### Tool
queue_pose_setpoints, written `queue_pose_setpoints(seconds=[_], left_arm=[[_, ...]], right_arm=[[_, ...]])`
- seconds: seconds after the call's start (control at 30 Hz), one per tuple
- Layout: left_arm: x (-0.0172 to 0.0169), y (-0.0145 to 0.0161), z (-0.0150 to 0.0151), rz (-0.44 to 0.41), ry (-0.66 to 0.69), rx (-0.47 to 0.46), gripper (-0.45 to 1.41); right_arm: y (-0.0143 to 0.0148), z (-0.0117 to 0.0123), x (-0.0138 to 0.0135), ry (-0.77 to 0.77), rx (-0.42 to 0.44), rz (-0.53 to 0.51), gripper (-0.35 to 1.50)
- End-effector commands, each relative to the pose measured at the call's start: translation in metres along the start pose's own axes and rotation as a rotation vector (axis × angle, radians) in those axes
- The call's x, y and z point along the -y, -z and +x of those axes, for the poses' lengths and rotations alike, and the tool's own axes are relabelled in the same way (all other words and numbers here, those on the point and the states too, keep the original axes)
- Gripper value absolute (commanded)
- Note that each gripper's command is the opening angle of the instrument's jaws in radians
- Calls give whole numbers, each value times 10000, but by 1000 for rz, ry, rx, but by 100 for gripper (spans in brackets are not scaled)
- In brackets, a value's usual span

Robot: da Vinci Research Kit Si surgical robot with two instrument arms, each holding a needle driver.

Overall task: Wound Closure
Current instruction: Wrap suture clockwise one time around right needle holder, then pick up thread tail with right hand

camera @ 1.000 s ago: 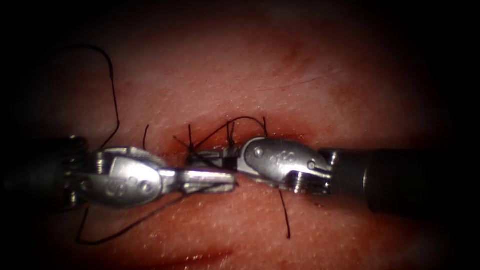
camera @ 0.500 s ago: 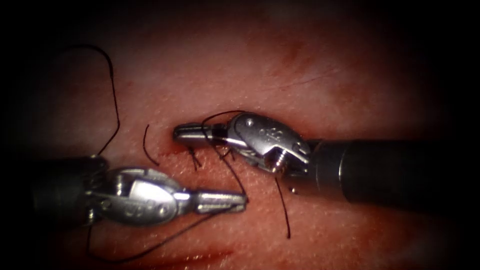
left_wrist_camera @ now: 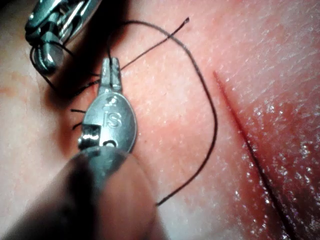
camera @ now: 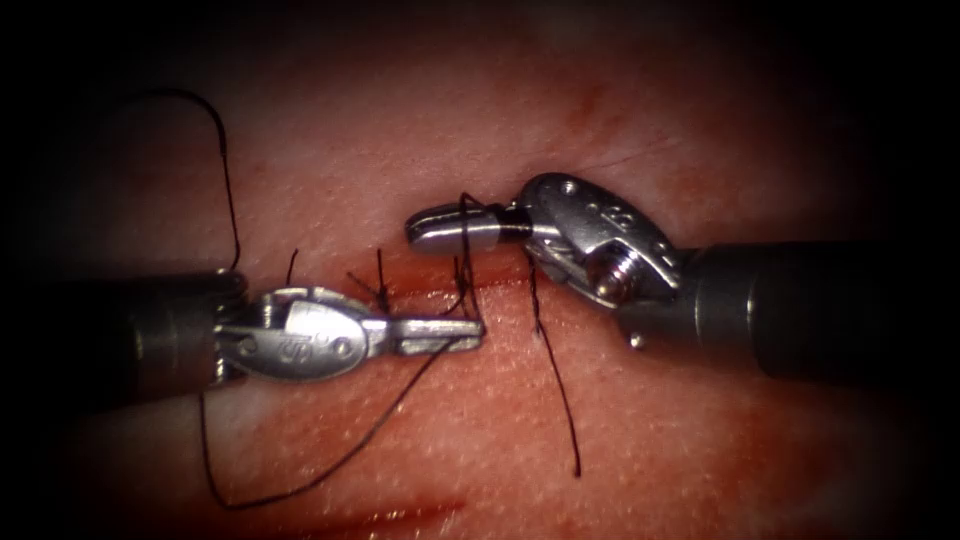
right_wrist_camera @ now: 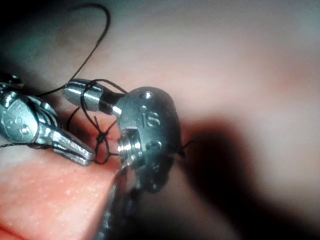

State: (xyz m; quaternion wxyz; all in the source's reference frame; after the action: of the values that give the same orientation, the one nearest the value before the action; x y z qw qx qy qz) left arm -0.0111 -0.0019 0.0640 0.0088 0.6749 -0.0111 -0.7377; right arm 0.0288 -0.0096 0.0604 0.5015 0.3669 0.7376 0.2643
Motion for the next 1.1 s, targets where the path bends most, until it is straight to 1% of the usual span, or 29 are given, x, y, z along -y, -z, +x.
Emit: queue_pose_setpoints(seconds=[0.03,0.07,0.1,0.13,0.17,0.2,0.3,0.33,0.37,0.4,0.5,0.53,0.57,0.63,0.7,0.77,0.83,0.87,0.9,0.93,0.97,1.03,1.07,1.1], left_arm=[[3,-6,-7,-4,3,-8,-45],[4,-7,-9,-6,2,-11,-45],[6,-8,-11,-11,2,-18,-45],[6,-8,-11,-11,2,-18,-45],[7,-8,-12,-19,1,-29,-45],[8,-9,-12,-25,2,-37,-45],[9,-10,-12,-39,2,-57,-45],[12,-13,-11,-59,2,-85,-45],[12,-13,-11,-59,2,-85,-45],[16,-15,-10,-76,3,-110,-45],[21,-17,-7,-90,7,-132,-45],[26,-19,-6,-96,10,-142,-45],[26,-19,-6,-96,10,-142,-45],[30,-21,-5,-99,13,-149,-45],[36,-22,-6,-104,23,-158,-45],[42,-22,-10,-106,25,-161,-45],[48,-23,-18,-98,25,-152,-45],[50,-24,-24,-96,24,-150,-45],[52,-24,-27,-95,23,-149,-45],[52,-24,-27,-95,23,-149,-45],[53,-24,-30,-91,23,-143,-45],[57,-23,-35,-86,23,-136,-45],[57,-23,-35,-86,23,-136,-45],[57,-23,-36,-86,23,-136,-45]], right_arm=[[-4,-1,-6,-4,2,29,-35],[-2,0,-6,-7,0,49,-35],[1,1,-6,-13,19,74,-35],[1,1,-6,-13,19,74,-35],[7,2,-6,-4,65,107,-35],[11,2,-6,4,90,124,-35],[17,2,-5,22,117,158,-35],[27,4,-3,50,176,212,-35],[27,4,-3,50,176,212,-35],[37,6,0,104,261,271,-35],[44,7,3,159,360,321,-35],[47,6,4,192,414,346,-35],[47,6,4,192,414,346,-35],[48,5,6,207,456,371,-35],[50,4,9,210,472,401,-35],[49,2,12,213,477,426,-35],[44,-4,19,221,504,450,-35],[41,-11,25,230,529,468,-16],[40,-15,27,241,540,479,-3],[40,-15,27,241,540,479,-3],[39,-22,32,229,576,491,26],[41,-38,41,224,631,521,59],[41,-38,41,224,631,521,59],[41,-41,43,228,638,528,64]])
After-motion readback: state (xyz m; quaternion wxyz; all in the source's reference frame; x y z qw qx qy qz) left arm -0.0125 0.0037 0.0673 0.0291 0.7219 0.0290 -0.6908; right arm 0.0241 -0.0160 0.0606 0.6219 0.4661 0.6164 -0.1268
